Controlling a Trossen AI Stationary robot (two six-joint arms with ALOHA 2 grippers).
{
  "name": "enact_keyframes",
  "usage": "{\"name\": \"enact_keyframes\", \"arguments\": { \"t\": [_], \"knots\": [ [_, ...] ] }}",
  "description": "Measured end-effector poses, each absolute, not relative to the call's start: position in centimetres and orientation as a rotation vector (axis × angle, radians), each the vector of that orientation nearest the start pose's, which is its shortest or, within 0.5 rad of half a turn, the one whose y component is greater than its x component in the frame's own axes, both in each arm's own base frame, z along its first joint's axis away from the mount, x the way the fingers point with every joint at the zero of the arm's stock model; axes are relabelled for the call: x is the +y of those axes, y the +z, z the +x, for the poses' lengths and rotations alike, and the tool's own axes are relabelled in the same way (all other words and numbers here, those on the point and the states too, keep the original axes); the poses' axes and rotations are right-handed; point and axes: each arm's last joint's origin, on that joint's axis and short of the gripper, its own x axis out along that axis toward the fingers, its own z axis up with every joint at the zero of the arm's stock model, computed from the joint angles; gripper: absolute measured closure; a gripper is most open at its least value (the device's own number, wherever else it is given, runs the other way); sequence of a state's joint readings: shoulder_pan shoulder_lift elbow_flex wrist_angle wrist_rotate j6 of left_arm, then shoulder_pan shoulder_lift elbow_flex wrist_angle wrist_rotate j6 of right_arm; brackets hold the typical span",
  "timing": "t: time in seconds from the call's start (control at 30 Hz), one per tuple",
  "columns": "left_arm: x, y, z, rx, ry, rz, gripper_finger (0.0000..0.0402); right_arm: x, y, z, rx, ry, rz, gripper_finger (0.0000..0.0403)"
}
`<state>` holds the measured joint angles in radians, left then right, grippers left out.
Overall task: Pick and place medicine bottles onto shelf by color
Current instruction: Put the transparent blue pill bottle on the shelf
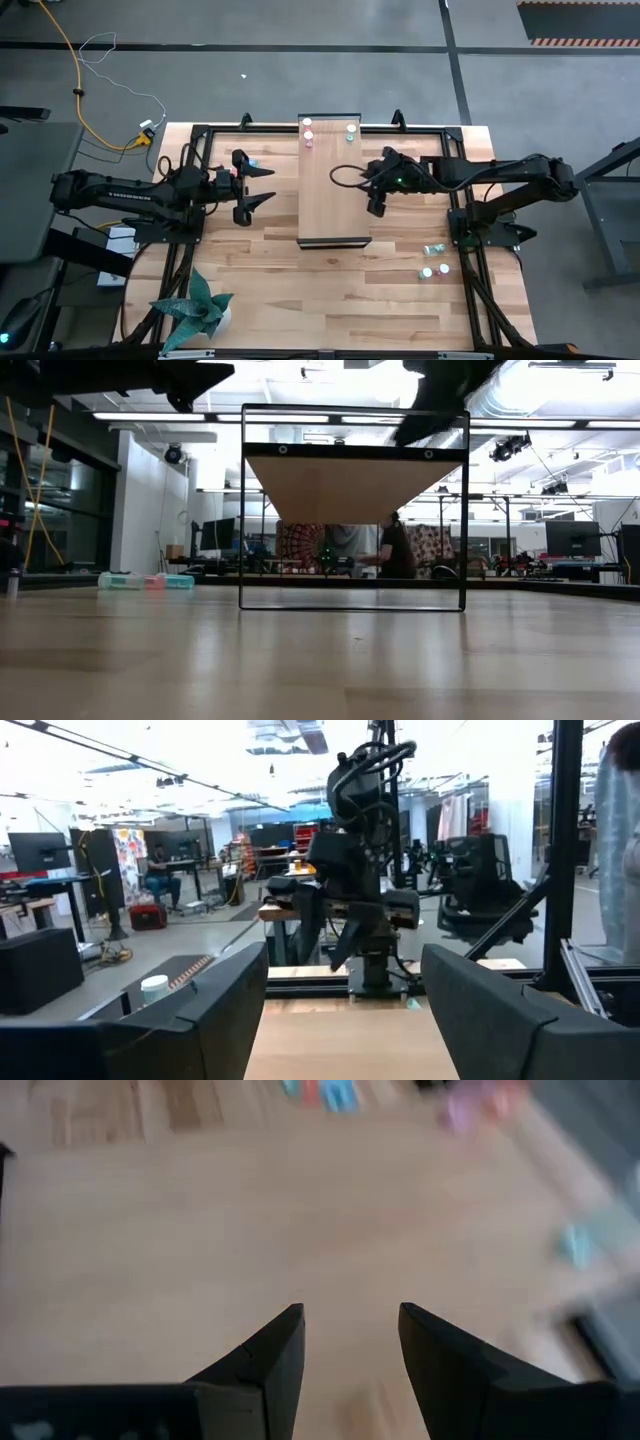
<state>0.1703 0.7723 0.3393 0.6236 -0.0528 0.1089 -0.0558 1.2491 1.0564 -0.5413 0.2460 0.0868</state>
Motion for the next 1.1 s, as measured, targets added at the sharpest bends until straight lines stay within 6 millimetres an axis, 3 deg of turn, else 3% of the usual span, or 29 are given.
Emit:
{"name": "enact_keyframes", "arguments": {
  "t": [0.2, 0.3, 0.5, 0.67, 0.83, 1.1],
  "knots": [
    [3.1, 25.8, 17.0, -0.182, 0.233, 0.12, 0.0147, 0.3, 31.2, 21.5, 0.956, -0.366, 0.342, 0.0247],
    [3.1, 25.8, 17.0, -0.18, 0.222, 0.142, 0.0147, 2.3, 30.8, 19.7, 1.096, -0.377, 0.534, 0.0247],
    [3.0, 25.9, 17.0, -0.185, 0.218, 0.148, 0.0147, 7.2, 30.1, 17.3, 1.282, -0.456, 0.718, 0.0247],
    [3.0, 25.9, 17.0, -0.188, 0.22, 0.141, 0.0147, 10.7, 29.5, 16.3, 1.26, -0.586, 0.834, 0.0247],
    [3.0, 25.9, 17.0, -0.193, 0.218, 0.12, 0.0147, 13.7, 27.9, 16.0, 1.244, -0.693, 0.826, 0.0247],
    [3.0, 26.0, 17.0, -0.211, 0.213, 0.07, 0.0147, 16.0, 25.3, 16.7, 1.315, -0.787, 0.746, 0.0247]
  ]
}}
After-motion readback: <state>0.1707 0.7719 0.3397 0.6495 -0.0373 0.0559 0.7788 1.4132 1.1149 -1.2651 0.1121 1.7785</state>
